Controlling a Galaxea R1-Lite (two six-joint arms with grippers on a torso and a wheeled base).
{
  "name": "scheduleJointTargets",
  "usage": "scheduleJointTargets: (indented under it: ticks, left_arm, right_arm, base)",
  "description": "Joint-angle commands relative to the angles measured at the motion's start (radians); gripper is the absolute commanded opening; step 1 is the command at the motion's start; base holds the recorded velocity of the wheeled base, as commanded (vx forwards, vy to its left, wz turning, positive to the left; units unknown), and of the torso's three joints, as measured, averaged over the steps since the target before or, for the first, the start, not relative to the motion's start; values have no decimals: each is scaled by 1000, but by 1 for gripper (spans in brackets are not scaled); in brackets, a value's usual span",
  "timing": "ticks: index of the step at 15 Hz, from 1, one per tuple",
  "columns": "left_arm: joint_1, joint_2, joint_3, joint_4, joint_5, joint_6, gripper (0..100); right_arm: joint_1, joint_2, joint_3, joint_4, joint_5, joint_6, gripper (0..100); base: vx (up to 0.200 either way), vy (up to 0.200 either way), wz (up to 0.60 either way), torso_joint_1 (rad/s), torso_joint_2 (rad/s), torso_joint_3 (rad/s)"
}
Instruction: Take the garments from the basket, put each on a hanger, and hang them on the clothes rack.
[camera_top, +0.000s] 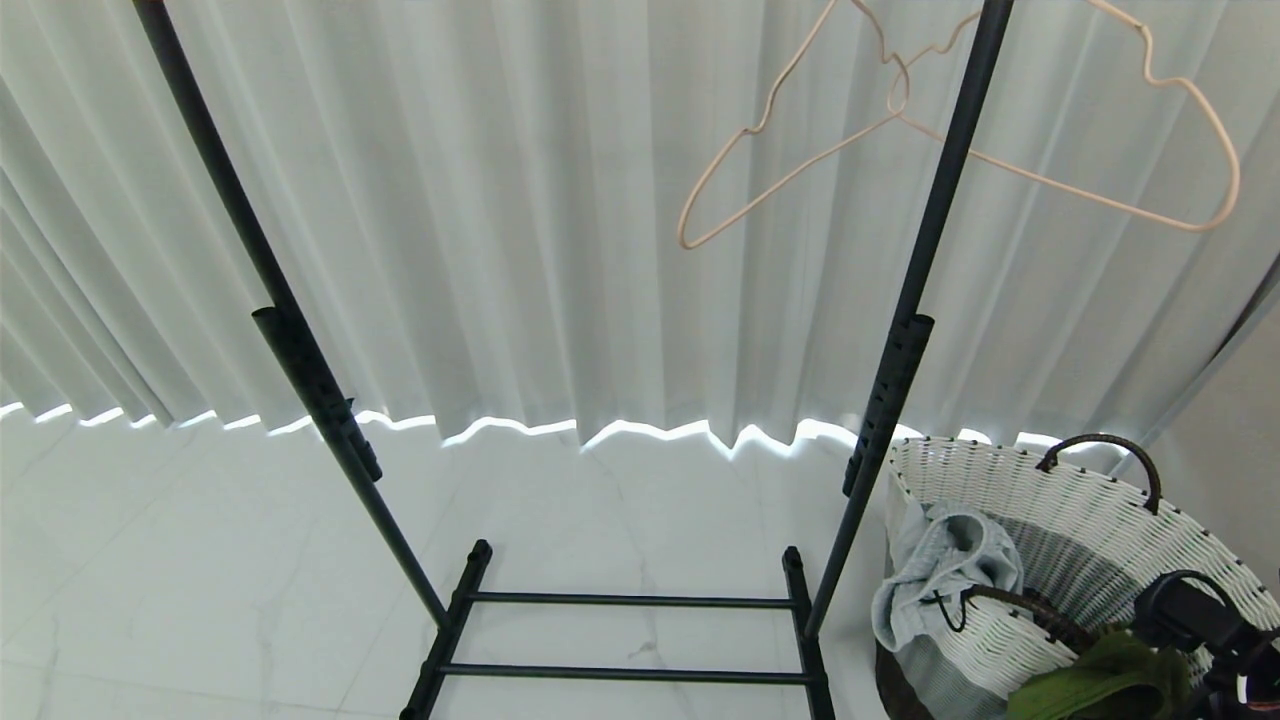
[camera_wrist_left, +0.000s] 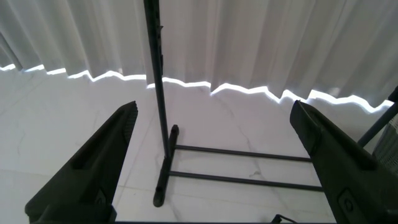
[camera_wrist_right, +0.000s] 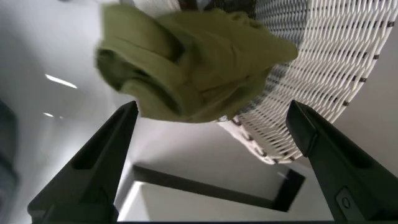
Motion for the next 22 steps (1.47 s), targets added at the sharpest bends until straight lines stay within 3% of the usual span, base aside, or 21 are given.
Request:
scheduleJointTargets:
  ticks: [1,5,11,12,16,22]
  left_arm:
    - [0,0,0,0,1,0,100]
    - [0,0,0,0,1,0,100]
    - [0,0,0,0,1,0,100]
    - [0,0,0,0,1,0,100]
    - [0,0,0,0,1,0,100]
    - [0,0,0,0,1,0,100]
  right_arm:
    - [-39,140,12,-69,2,-30,100]
    - [-39,223,12,-279,29,-28,100]
    - [-39,214,33,-356,55,-30,100]
    - [-39,214,52,-369,57,-28,0]
    - [-36,157,128,-423,54,-31,0]
    - [-35,40,116,-409,29,-30,0]
  base:
    - [0,0,0,0,0,0]
    - [0,0,0,0,0,0]
    - [0,0,0,0,0,0]
    - [0,0,0,0,0,0]
    - [0,0,0,0,0,0]
    - [0,0,0,0,0,0]
